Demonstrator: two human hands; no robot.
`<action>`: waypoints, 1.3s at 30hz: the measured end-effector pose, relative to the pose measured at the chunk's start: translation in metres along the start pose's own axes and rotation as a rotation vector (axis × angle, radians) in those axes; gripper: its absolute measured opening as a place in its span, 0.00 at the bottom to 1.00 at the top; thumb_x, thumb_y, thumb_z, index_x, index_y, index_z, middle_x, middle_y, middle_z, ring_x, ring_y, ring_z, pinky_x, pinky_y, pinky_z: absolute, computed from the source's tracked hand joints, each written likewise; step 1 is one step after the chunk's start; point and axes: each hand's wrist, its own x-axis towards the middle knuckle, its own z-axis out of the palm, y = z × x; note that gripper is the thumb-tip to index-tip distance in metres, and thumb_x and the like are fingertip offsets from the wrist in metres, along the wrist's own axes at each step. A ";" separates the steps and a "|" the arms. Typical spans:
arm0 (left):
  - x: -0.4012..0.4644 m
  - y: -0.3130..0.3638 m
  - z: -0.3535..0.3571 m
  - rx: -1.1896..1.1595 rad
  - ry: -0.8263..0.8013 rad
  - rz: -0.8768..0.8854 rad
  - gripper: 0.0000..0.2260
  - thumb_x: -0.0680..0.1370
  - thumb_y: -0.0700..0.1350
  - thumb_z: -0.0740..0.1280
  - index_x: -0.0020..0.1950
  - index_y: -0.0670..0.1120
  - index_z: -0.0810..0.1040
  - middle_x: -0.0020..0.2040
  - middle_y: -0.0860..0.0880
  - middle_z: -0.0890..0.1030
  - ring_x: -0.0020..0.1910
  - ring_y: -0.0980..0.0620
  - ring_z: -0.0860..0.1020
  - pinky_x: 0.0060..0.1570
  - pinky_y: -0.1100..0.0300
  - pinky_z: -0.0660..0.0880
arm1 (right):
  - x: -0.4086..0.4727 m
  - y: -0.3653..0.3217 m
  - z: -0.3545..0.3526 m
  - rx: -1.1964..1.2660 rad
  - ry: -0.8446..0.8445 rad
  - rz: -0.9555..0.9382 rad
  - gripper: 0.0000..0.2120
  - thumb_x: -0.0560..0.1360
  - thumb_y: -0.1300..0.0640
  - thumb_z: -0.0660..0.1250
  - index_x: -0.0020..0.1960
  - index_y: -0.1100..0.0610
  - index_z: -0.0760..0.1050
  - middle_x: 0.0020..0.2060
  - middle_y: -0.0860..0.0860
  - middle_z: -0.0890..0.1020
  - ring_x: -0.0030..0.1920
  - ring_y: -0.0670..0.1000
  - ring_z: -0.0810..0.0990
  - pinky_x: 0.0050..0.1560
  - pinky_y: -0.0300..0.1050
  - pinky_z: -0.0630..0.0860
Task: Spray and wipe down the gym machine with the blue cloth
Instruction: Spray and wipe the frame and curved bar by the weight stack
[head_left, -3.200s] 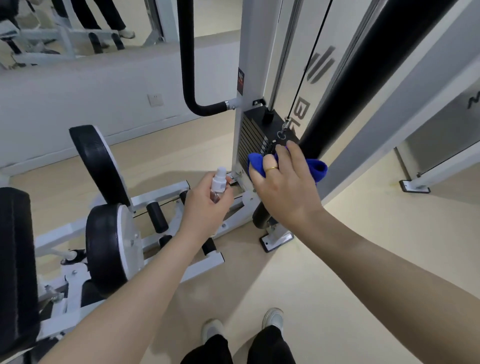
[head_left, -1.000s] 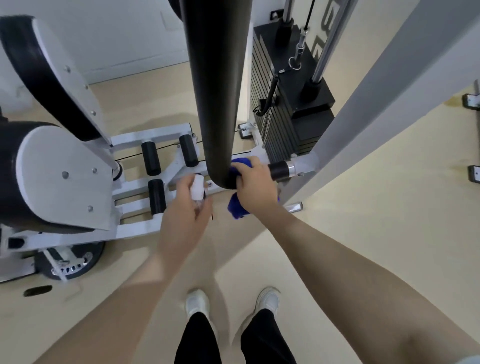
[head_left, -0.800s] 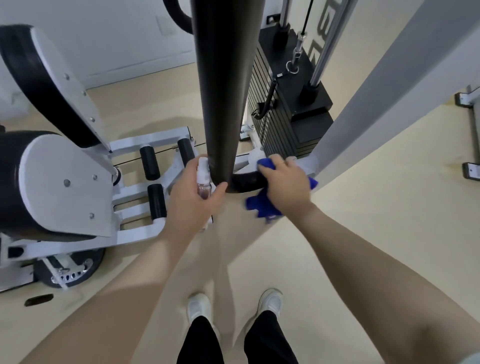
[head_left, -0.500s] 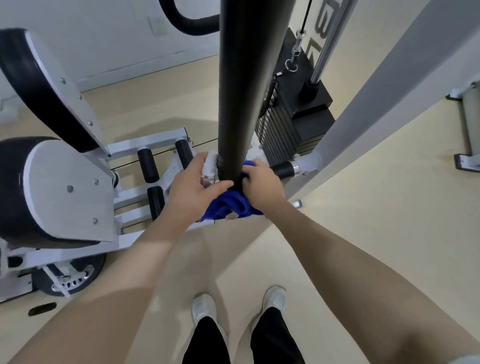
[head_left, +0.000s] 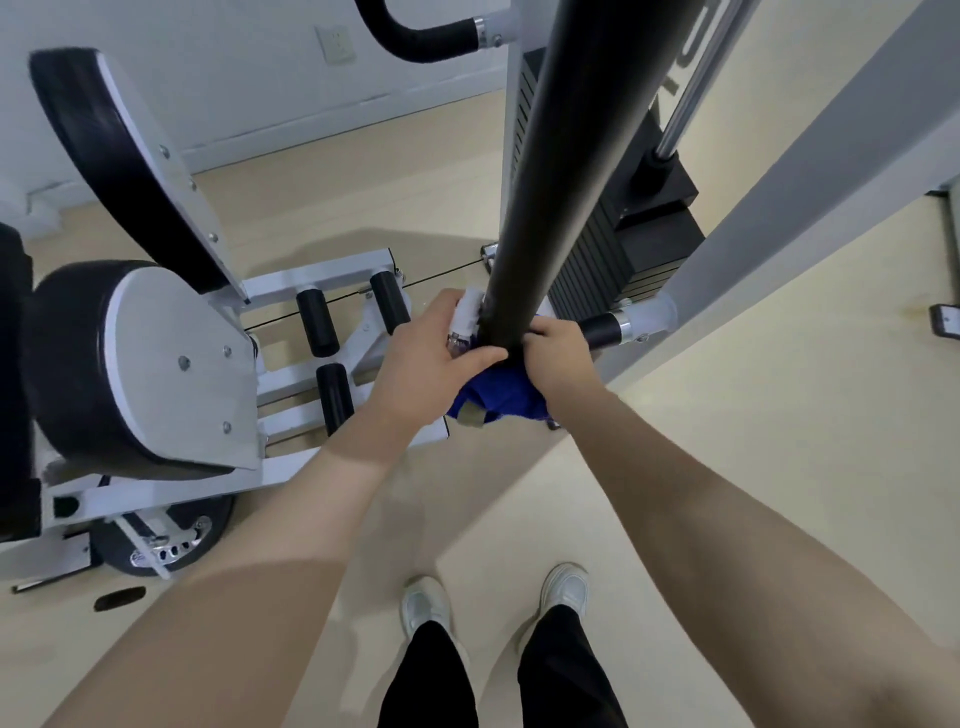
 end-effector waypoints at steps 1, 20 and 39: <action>-0.001 0.000 0.001 -0.027 0.001 -0.007 0.22 0.73 0.47 0.72 0.64 0.49 0.69 0.50 0.54 0.79 0.48 0.53 0.78 0.46 0.64 0.75 | -0.004 -0.006 -0.004 0.201 -0.049 0.049 0.16 0.77 0.66 0.55 0.45 0.53 0.79 0.41 0.52 0.82 0.44 0.53 0.78 0.43 0.44 0.76; -0.004 -0.001 0.003 0.008 0.008 0.026 0.18 0.75 0.47 0.70 0.61 0.47 0.70 0.37 0.56 0.74 0.33 0.60 0.72 0.33 0.65 0.66 | 0.011 0.026 -0.023 -0.366 -0.010 -0.113 0.22 0.77 0.68 0.53 0.68 0.56 0.69 0.67 0.55 0.67 0.63 0.56 0.69 0.66 0.47 0.63; -0.010 -0.004 0.009 -0.188 0.065 -0.061 0.14 0.74 0.45 0.70 0.57 0.48 0.72 0.35 0.55 0.75 0.33 0.54 0.73 0.39 0.55 0.72 | 0.025 0.066 -0.056 -1.091 0.173 -0.389 0.31 0.75 0.66 0.59 0.75 0.51 0.56 0.74 0.53 0.59 0.58 0.60 0.74 0.53 0.53 0.74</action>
